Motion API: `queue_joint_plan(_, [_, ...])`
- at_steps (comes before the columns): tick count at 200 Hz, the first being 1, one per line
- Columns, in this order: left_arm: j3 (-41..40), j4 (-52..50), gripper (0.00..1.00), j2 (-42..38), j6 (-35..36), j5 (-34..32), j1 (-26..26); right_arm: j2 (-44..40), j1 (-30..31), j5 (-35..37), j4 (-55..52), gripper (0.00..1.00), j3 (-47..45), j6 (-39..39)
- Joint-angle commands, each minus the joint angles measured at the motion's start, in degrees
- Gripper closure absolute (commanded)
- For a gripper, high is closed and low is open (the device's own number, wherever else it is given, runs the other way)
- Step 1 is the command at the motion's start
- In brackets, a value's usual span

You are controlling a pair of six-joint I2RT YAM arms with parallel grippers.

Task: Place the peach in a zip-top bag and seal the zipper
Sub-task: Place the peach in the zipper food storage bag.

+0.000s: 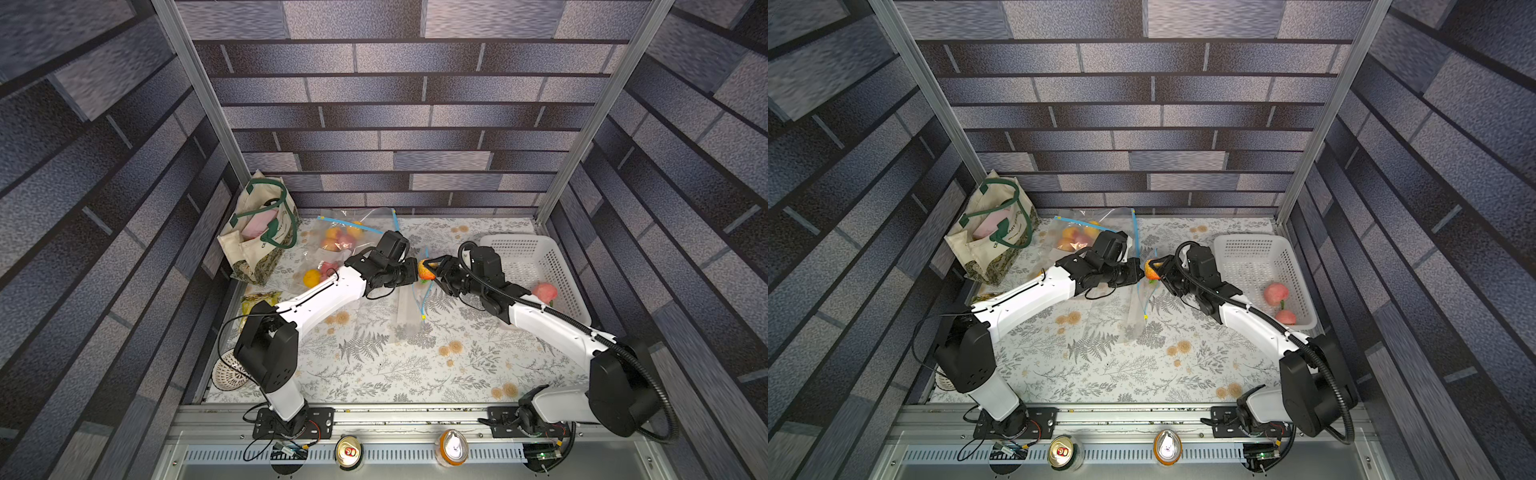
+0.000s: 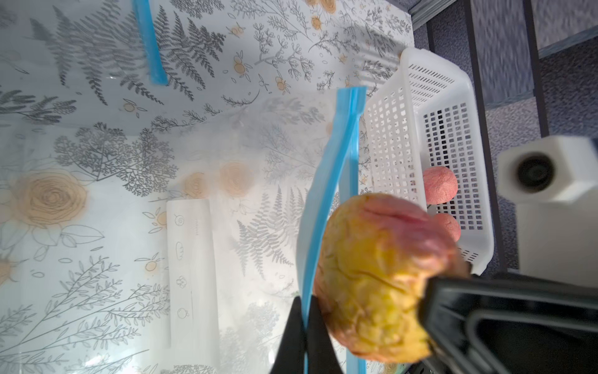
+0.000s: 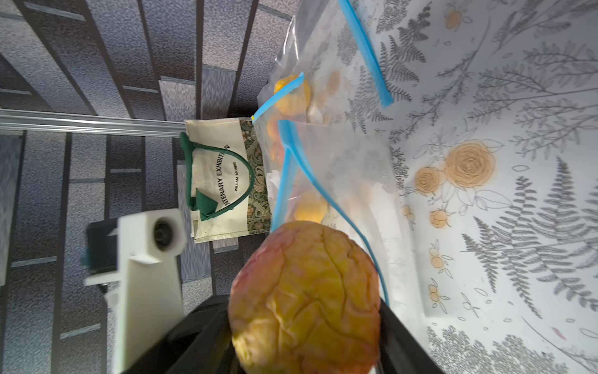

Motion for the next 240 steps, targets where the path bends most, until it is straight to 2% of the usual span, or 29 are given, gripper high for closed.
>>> queue_joint_plan(1, [-0.2,0.3,1.00,-3.9,0.2,-1.4,0.0,-0.6,0.7,1.9,-5.7,0.40,-1.8,-2.2])
queue_joint_plan(24, [0.6,-0.6,1.00,-3.4,1.2,-0.7,-0.4,-0.8,1.0,2.6,-10.1,0.40,0.3,-6.6])
queue_joint_plan(50, [3.4,-3.3,1.00,-1.2,2.4,1.3,-1.6,2.6,3.1,1.2,-19.5,0.39,7.8,-15.8])
queue_joint_plan(74, [3.1,-2.3,1.00,-1.7,0.8,3.2,-1.6,4.6,4.0,0.3,-24.2,0.37,11.3,-21.4])
queue_joint_plan(107, [3.2,-1.1,1.00,-3.4,-0.5,6.0,-0.6,6.6,4.3,2.7,-31.4,0.30,15.6,-27.5])
queue_joint_plan(147, [3.8,-3.3,1.00,-4.9,-0.1,5.8,-0.2,6.2,4.3,4.8,-34.4,0.23,17.7,-28.3])
queue_joint_plan(174, [4.1,-8.5,1.00,-5.2,2.8,-0.3,0.0,5.2,4.3,7.1,-38.8,0.20,20.0,-29.2])
queue_joint_plan(215, [4.2,-7.9,1.00,-6.3,3.2,2.2,0.7,4.9,4.3,13.2,-45.4,0.21,22.5,-30.2])
queue_joint_plan(240, [4.8,-7.9,1.00,-7.1,3.1,3.2,0.1,5.4,4.3,16.0,-47.1,0.26,23.3,-30.0])
